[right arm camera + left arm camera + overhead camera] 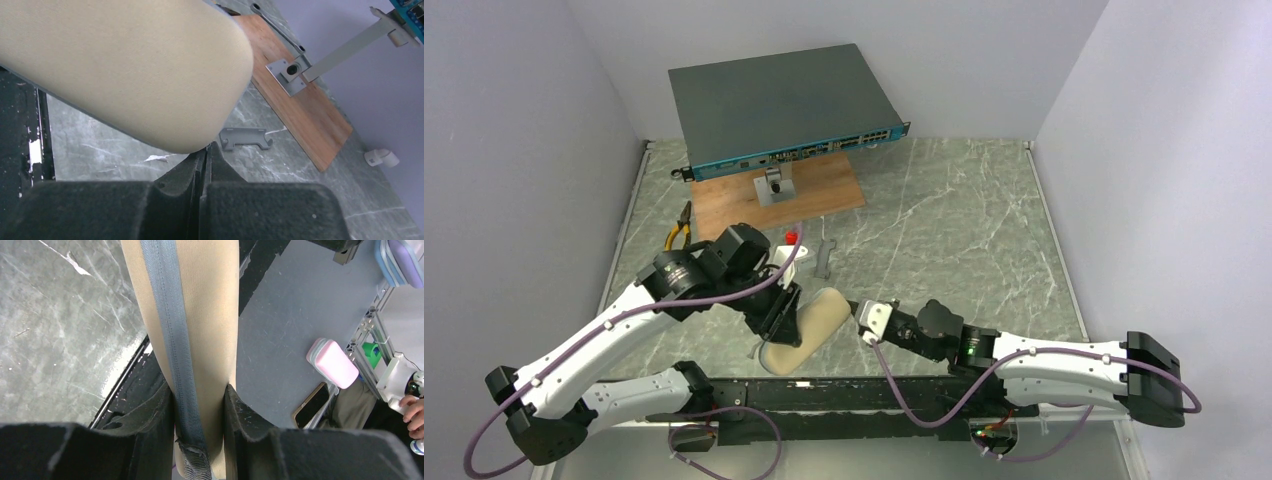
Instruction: Open the umbrella
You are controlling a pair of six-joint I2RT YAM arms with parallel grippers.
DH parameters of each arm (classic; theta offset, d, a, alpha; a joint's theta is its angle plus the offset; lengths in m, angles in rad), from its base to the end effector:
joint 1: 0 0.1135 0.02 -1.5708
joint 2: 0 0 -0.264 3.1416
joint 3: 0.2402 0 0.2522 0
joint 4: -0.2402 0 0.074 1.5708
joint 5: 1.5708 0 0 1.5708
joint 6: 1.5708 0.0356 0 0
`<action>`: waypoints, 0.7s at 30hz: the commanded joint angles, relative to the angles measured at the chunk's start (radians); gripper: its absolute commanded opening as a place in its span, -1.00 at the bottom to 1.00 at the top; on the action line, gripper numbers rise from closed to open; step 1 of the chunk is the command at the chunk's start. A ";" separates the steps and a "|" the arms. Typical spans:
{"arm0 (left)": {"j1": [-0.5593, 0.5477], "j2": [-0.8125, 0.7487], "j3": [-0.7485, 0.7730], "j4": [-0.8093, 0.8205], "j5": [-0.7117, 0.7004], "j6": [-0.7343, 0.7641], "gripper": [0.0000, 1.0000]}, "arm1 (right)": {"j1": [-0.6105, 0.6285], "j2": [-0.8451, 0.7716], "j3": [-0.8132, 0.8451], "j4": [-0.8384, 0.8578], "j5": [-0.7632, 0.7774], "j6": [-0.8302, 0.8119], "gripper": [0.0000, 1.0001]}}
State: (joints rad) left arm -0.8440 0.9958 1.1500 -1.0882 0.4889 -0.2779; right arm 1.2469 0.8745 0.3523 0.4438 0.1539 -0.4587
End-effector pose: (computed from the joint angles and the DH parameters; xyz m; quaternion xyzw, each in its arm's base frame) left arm 0.1018 -0.1396 0.3472 0.3301 0.8637 -0.3562 0.1349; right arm 0.0694 0.1895 0.2373 -0.5170 0.5209 0.2078 0.6466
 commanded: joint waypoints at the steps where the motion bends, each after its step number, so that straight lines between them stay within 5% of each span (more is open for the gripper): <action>1: -0.015 -0.029 -0.006 -0.083 0.073 0.018 -1.00 | -0.012 -0.042 0.092 -0.047 0.039 -0.062 -1.00; 21: -0.078 0.047 -0.006 -0.084 0.063 0.009 -1.00 | -0.014 -0.072 0.143 -0.074 0.055 -0.154 -1.00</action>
State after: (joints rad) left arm -0.8818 1.0229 1.1427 -1.0931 0.5072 -0.2501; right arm 1.2469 0.8162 0.4126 0.3031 0.1474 -0.5747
